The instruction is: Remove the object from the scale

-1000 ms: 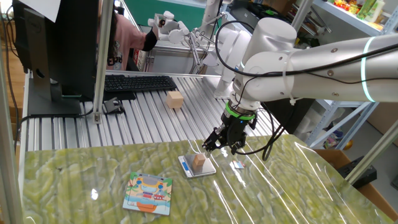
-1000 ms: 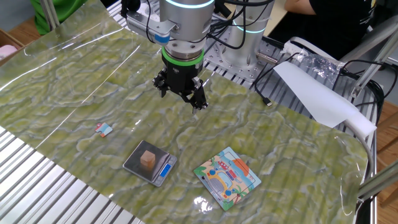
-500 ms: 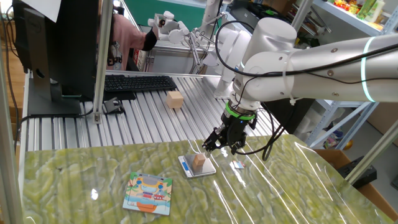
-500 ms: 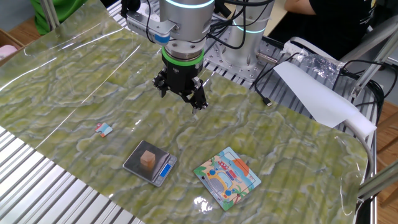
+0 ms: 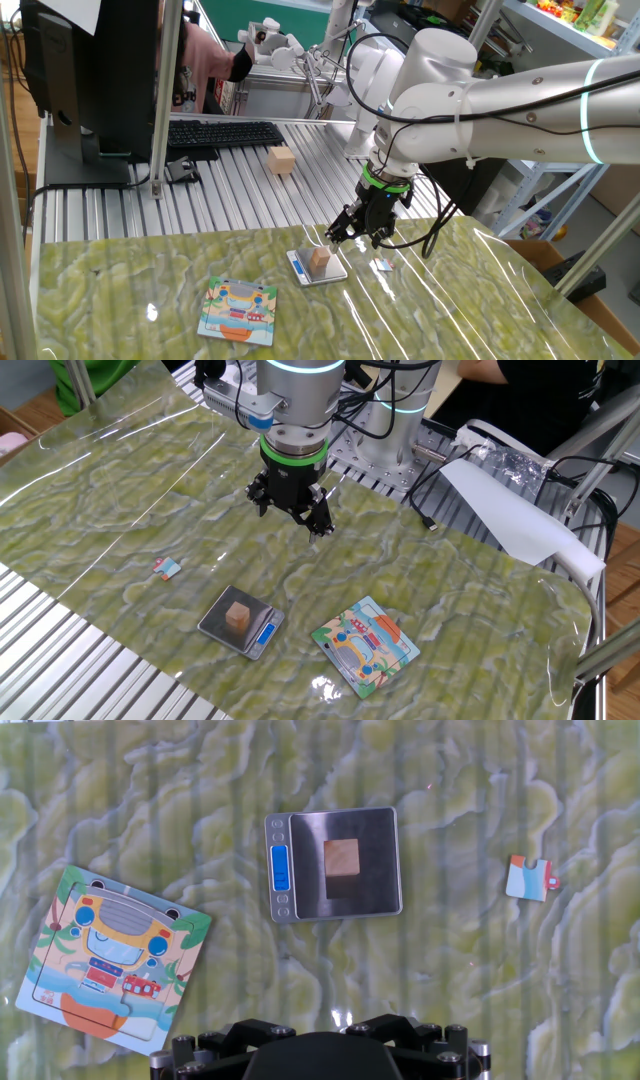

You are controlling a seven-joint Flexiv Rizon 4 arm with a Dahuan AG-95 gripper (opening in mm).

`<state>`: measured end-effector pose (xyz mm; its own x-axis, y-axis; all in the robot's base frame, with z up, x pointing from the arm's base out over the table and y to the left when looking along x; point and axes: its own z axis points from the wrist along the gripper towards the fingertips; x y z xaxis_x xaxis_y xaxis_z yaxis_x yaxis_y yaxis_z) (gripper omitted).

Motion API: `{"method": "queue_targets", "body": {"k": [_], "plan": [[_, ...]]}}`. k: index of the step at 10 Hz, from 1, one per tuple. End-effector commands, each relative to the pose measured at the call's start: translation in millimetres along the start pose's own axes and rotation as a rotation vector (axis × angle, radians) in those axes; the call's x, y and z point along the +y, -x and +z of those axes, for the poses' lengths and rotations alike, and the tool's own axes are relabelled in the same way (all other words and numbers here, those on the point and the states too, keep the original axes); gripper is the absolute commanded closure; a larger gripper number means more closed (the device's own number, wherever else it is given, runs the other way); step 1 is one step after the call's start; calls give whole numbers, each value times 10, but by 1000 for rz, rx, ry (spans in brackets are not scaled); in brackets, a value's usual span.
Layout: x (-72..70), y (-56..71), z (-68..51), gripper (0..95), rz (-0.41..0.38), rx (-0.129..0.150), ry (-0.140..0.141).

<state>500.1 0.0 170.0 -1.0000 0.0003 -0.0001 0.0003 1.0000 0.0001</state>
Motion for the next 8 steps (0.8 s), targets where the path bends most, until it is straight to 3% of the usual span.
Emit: {"method": "queue_targets", "body": {"k": [1, 8], "plan": [[0, -1, 0, 950, 82, -1, 5], [0, -2, 1, 950, 80, 0, 12]]}}
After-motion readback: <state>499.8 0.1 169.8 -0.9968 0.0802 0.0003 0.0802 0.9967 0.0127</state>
